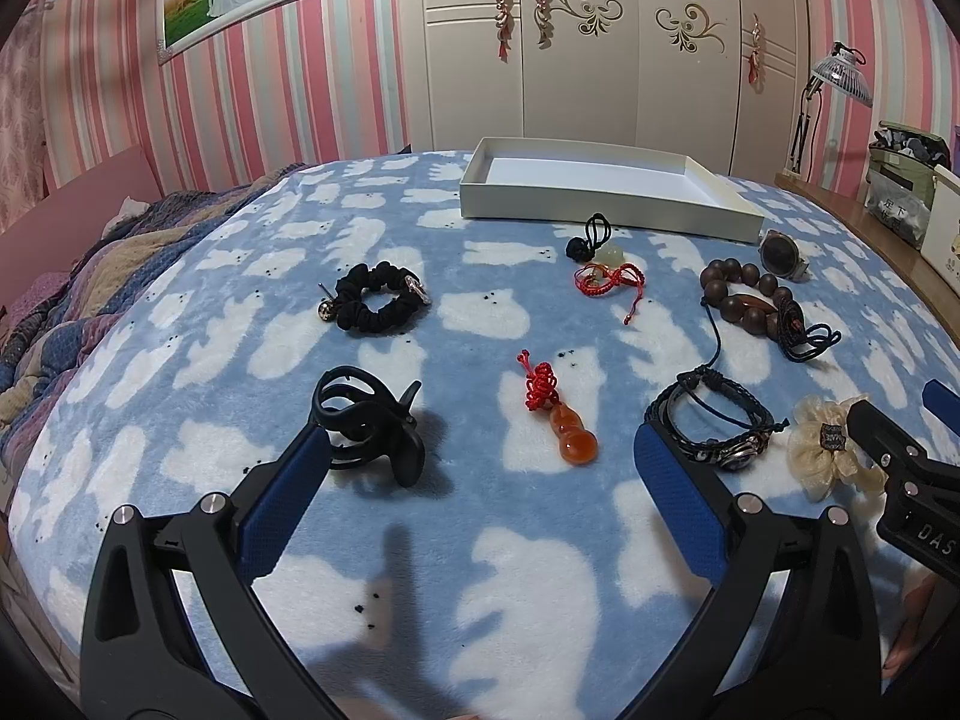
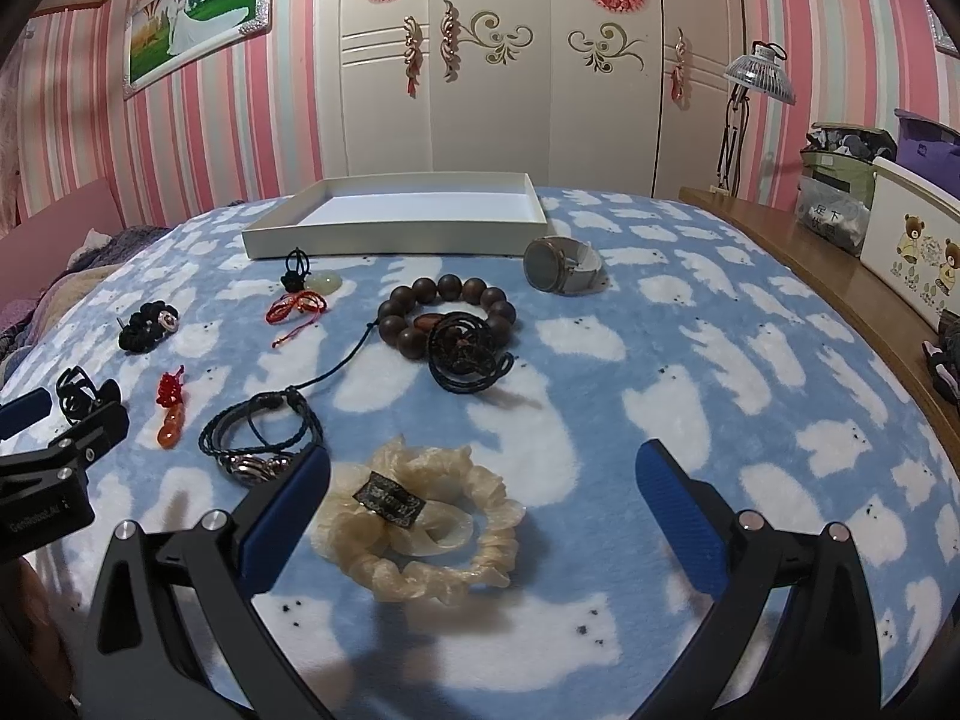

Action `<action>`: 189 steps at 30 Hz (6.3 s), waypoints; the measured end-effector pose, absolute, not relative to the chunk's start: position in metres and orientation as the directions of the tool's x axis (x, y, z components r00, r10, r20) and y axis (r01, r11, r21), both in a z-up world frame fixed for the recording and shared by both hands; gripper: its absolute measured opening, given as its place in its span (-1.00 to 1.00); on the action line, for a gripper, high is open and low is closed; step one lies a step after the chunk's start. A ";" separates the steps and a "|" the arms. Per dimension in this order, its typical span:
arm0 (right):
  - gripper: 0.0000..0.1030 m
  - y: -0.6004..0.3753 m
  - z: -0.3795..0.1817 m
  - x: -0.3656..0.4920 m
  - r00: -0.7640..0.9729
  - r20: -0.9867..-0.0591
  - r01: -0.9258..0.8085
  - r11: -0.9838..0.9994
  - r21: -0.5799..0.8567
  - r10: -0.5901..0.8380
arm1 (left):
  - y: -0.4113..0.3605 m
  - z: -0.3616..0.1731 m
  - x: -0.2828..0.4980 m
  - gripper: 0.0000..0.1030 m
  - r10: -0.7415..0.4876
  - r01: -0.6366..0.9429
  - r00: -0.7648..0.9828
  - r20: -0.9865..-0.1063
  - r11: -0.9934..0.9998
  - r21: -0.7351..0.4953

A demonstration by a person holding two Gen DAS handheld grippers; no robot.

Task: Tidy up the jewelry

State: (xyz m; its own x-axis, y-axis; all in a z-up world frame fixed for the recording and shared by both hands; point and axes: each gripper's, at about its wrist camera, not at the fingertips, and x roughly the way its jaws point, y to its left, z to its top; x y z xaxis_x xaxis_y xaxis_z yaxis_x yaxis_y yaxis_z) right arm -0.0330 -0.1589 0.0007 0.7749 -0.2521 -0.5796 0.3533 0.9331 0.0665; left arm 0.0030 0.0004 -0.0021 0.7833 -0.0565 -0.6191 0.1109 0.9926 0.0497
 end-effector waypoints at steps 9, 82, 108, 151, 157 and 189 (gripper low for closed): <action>0.97 -0.157 0.001 -0.034 0.770 -0.572 0.374 0.926 0.046 -0.282 | 0.004 0.002 -0.004 0.94 -0.091 0.125 0.803 -0.589 0.992 0.018; 0.97 -0.183 0.038 0.036 0.690 -0.676 0.412 0.908 0.073 -0.258 | 0.091 0.045 0.083 0.94 0.001 0.046 0.747 -0.664 0.998 0.052; 0.57 -0.183 0.008 0.096 0.579 -0.784 0.450 0.889 0.080 -0.223 | 0.111 0.017 0.164 0.94 -0.064 0.094 0.673 -0.737 0.996 -0.001; -0.66 -0.205 0.004 0.095 0.592 -0.798 0.404 0.897 0.178 -0.108 | 0.081 -0.026 0.201 -0.36 -0.085 0.212 0.512 -0.855 0.977 0.030; -0.71 -0.209 0.010 0.104 0.604 -0.789 0.363 0.920 0.151 -0.109 | 0.077 -0.024 0.205 -0.81 -0.098 0.221 0.513 -0.853 0.975 0.021; -0.78 -0.289 0.068 0.327 0.666 -0.740 0.281 0.949 0.140 -0.089 | -0.129 0.041 0.395 -0.84 -0.258 0.384 0.466 -0.847 0.921 -0.069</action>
State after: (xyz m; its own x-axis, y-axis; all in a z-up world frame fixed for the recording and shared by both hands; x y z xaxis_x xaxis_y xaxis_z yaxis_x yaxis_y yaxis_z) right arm 0.3270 -0.2890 0.0679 0.6664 -0.0887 -0.7403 0.2815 0.9494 0.1397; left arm 0.3955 -0.1292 0.0409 0.4658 -0.2578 -0.8465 0.3837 0.9209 -0.0694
